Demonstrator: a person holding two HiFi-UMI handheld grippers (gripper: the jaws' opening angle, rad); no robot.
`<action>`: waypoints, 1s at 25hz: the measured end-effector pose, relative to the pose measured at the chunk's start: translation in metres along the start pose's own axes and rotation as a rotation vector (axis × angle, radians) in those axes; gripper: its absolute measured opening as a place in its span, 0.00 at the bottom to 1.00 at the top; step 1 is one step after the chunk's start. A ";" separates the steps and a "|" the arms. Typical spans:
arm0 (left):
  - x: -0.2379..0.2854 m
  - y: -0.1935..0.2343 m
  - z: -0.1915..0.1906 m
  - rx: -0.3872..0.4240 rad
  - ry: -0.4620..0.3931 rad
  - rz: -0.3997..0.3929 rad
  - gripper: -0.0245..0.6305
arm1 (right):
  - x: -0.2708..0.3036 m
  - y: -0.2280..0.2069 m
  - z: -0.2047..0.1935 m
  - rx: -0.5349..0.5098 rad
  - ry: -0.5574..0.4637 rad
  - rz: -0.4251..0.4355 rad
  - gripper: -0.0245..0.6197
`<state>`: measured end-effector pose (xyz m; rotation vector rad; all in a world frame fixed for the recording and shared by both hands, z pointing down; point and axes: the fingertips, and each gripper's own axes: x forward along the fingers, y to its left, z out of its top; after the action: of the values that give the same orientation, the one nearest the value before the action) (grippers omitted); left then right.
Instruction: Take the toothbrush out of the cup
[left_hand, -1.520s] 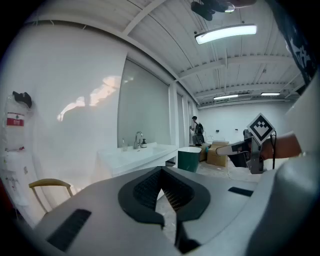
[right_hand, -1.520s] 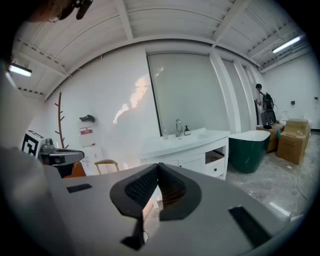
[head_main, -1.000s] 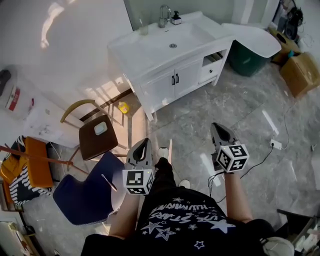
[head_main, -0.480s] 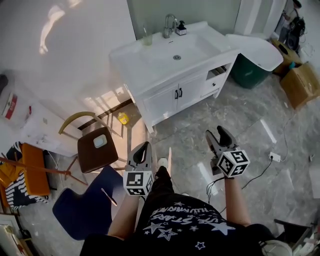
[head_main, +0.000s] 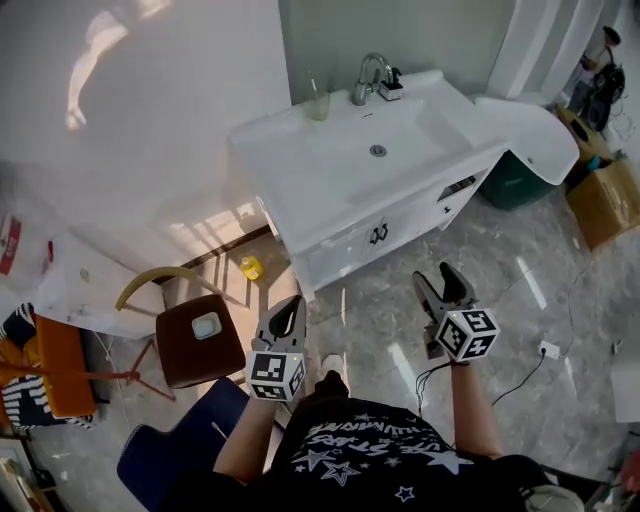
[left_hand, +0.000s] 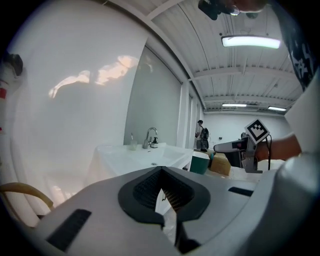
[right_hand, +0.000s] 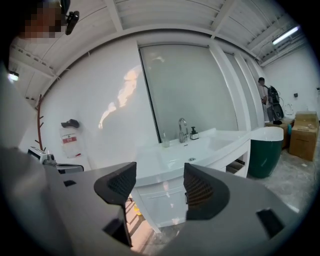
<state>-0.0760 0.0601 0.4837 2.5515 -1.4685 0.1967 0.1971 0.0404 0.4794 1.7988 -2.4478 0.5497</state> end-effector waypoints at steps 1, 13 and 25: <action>0.006 0.011 0.002 -0.009 -0.003 -0.008 0.06 | 0.014 0.004 0.005 -0.006 0.003 0.000 0.49; 0.064 0.112 0.018 -0.069 0.019 0.033 0.06 | 0.129 0.015 0.029 0.003 0.043 -0.014 0.49; 0.130 0.169 0.038 -0.081 0.018 0.159 0.06 | 0.273 -0.009 0.068 0.006 0.054 0.091 0.49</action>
<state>-0.1563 -0.1407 0.4901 2.3649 -1.6384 0.1781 0.1296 -0.2327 0.4868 1.6583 -2.5048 0.6044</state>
